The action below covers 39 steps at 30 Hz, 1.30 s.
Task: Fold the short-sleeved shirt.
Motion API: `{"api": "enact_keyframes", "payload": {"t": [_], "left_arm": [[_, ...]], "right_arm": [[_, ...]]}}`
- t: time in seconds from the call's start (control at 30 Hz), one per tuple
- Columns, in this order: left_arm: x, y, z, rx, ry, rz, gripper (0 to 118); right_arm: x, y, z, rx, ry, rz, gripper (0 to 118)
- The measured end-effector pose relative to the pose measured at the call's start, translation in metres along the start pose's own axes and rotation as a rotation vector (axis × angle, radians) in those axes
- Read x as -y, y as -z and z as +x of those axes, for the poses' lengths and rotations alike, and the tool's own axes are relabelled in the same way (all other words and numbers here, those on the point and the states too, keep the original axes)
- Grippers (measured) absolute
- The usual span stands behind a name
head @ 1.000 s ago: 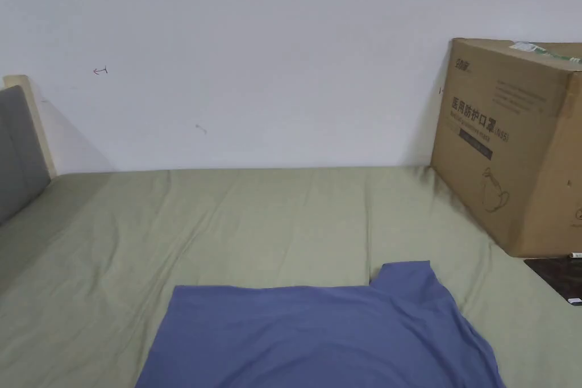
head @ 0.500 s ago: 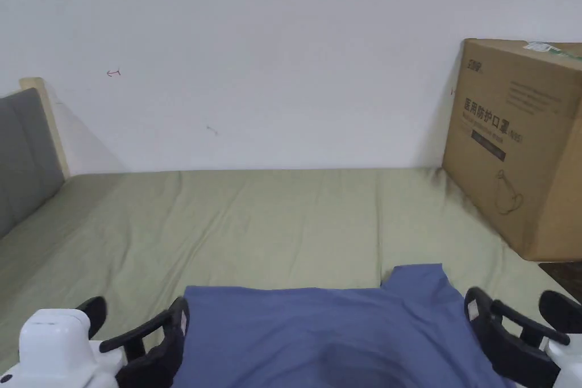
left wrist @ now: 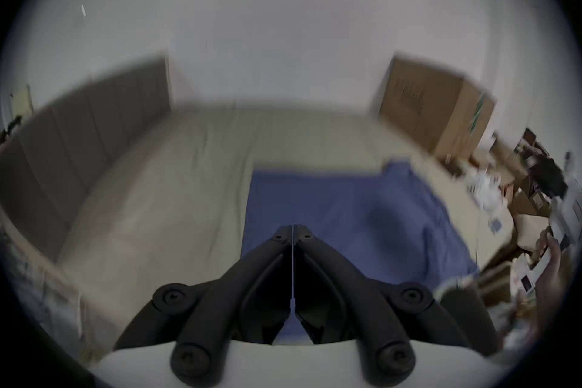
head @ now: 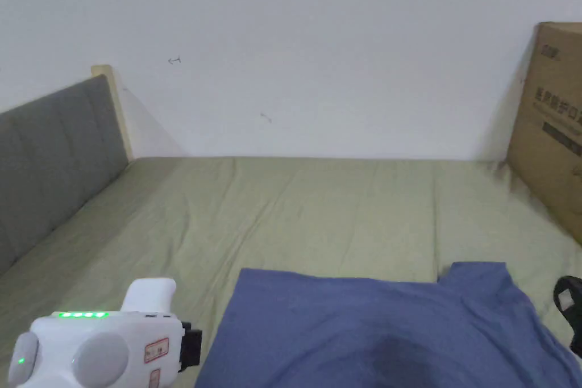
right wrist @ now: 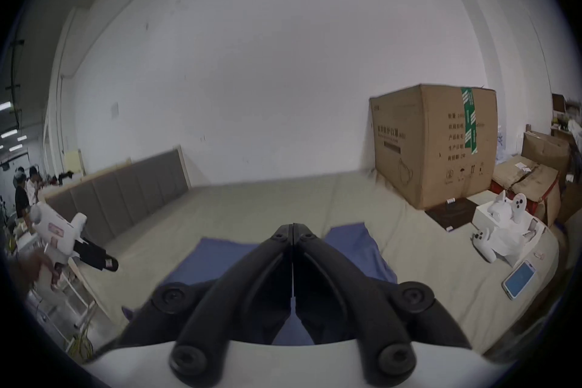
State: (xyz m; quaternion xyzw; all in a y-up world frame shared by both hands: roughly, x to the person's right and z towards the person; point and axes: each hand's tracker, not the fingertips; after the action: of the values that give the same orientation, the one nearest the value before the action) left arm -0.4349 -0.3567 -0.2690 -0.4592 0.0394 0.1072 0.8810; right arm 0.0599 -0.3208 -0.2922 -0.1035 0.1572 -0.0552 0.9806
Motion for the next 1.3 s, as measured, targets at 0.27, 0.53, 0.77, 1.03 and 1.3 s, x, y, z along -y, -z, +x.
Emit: {"api": "enact_keyframes", "payload": {"t": [0.27,0.53,0.77,1.03,1.3], "left_arm": [[0.072,0.075,-0.058,0.0,-0.137,-0.25,114],[0.105,0.104,-0.022,0.015,0.074,-0.281,70],[0.11,0.066,-0.011,0.054,0.134,-0.074,5],[0.105,0.059,-0.015,0.072,0.071,0.01,5],[0.096,0.061,-0.024,0.037,0.032,-0.01,5]], "right_arm": [[0.041,0.016,0.016,0.004,0.052,-0.248,0],[0.054,0.023,0.032,0.028,0.145,-0.32,0],[0.068,0.015,0.078,0.058,0.21,-0.403,0],[0.137,0.032,0.154,0.218,0.175,-0.859,117],[0.171,0.054,0.161,0.193,0.096,-1.08,77]]}}
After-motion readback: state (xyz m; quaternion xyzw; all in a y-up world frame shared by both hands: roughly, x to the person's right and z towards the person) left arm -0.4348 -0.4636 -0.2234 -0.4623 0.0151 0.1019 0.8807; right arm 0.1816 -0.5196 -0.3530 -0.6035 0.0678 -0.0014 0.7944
